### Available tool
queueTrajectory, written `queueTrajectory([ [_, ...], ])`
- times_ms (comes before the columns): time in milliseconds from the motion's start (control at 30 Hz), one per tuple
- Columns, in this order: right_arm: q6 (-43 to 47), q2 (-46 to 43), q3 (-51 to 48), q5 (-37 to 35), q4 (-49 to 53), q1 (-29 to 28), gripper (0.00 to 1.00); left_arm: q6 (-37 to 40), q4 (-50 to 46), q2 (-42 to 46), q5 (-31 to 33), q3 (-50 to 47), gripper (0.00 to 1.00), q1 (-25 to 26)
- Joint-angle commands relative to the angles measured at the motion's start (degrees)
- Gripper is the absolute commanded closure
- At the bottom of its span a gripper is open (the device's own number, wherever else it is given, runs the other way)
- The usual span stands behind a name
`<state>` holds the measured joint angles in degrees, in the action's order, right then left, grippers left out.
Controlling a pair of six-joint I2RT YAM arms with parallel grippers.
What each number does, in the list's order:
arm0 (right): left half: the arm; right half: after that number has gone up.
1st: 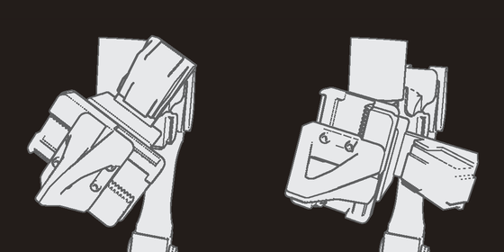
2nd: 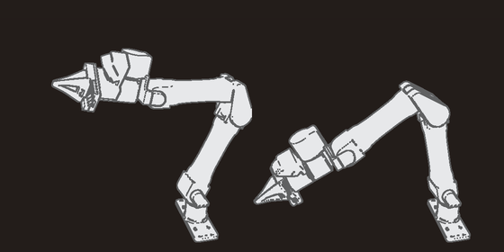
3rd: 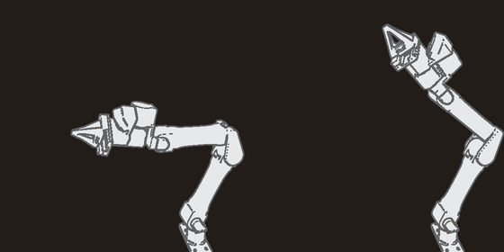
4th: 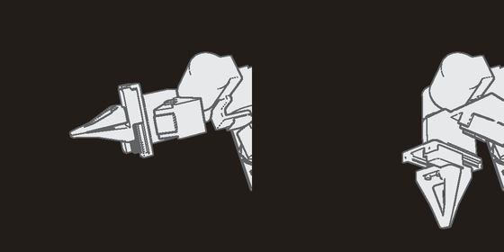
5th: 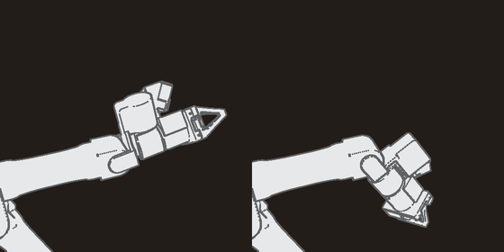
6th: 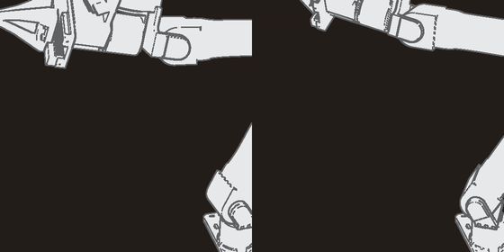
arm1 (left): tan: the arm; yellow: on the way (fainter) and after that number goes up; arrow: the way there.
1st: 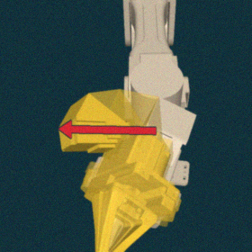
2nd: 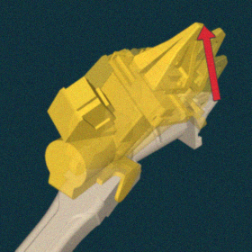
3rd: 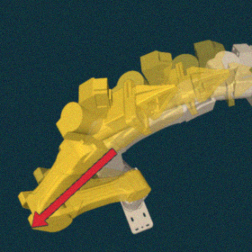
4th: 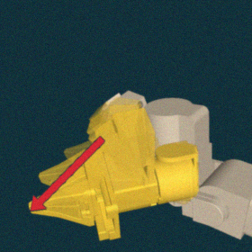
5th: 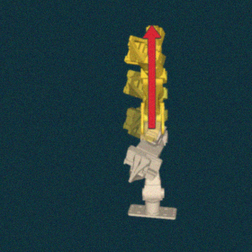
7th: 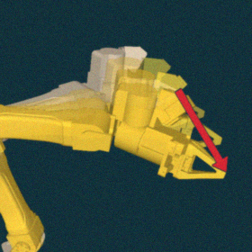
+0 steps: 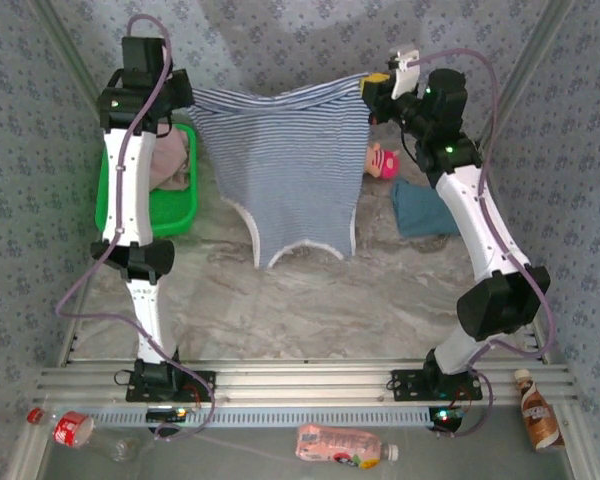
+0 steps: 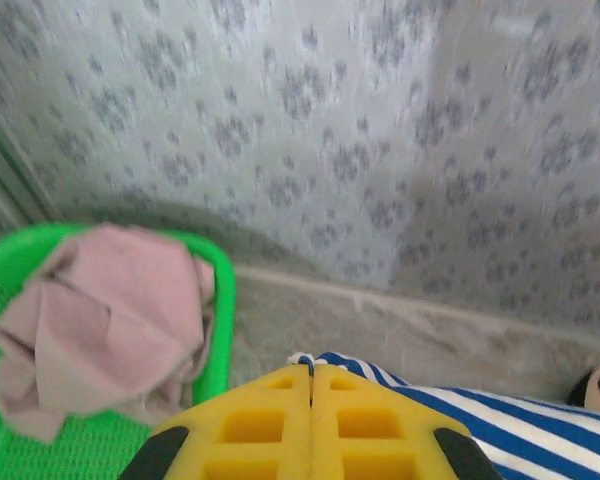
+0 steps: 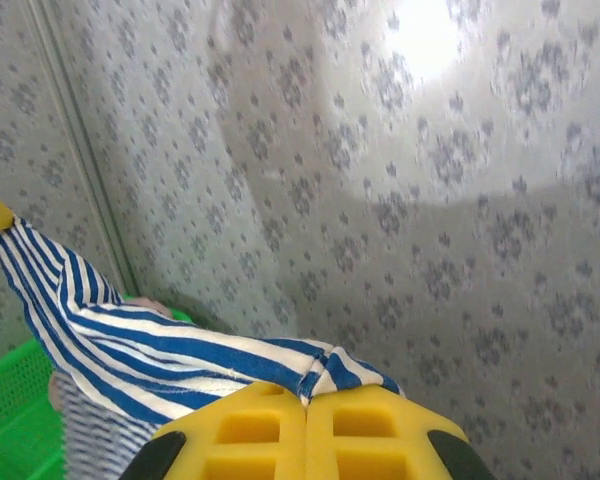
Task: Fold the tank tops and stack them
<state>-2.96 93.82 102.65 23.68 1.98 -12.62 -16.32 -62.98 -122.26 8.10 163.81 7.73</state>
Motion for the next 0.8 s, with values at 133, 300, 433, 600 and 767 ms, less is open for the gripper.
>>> queueTrajectory([
  [133, 1.21, -2.62, 3.62, 3.34, 6.13, 0.15, 1.0, 3.4, 4.65, 5.97, -2.85, 2.83, 1.0, -1.13],
  [300, -1.66, -7.0, -6.04, 6.98, 15.67, 0.26, 1.0, 1.95, -12.84, 11.35, -4.21, -1.51, 1.0, -1.07],
  [433, -4.08, -14.54, -21.48, 6.09, 20.55, 0.01, 1.0, 1.37, -11.77, 26.11, -3.3, -28.3, 1.0, 1.1],
  [600, -6.35, -25.1, -43.65, 4.35, 28.37, -2.61, 1.0, -10.25, -0.49, 48.42, -6.92, -80.62, 1.0, 1.5],
  [767, -11.96, -27.55, -58.6, 2.93, 29.45, -6.62, 1.0, -19.52, 0.81, 60.07, -8.11, -105.71, 1.0, 4.22],
])
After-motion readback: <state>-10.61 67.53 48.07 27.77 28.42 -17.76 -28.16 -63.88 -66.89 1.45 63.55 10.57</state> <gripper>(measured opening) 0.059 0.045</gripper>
